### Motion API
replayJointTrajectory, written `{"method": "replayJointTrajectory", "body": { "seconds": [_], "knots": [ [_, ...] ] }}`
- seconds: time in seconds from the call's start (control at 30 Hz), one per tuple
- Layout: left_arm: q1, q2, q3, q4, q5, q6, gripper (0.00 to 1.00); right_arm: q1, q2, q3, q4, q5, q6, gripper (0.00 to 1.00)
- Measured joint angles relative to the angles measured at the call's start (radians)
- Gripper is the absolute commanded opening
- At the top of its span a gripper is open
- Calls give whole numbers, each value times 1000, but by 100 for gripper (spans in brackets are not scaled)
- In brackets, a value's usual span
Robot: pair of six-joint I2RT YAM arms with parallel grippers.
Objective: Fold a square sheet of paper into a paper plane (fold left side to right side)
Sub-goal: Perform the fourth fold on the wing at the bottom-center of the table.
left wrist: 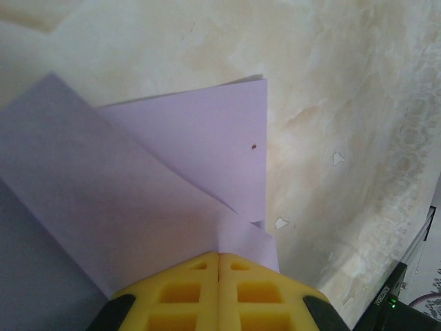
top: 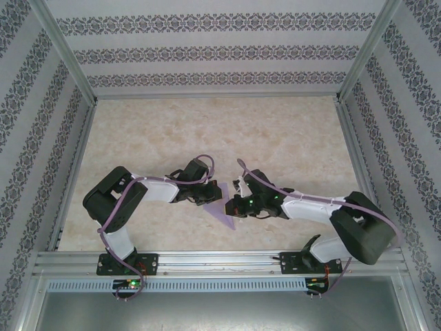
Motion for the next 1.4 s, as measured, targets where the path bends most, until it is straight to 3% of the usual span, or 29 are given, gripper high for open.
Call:
{"method": "replayJointTrajectory", "body": {
  "seconds": [0.27,0.83,1.23,1.4],
  "knots": [
    [0,5,6,-2,0,0,3,0,83,3,-4,23,-8,0],
    [0,1,37,-59,-11,5,9,2,98,2,-50,64,-44,0],
    [-5,-205,-19,-88,-59,19,5,46,80,33,-130,174,-84,0],
    [-34,-215,-87,-70,-56,19,5,63,86,50,-155,204,-92,0]
  ]
}}
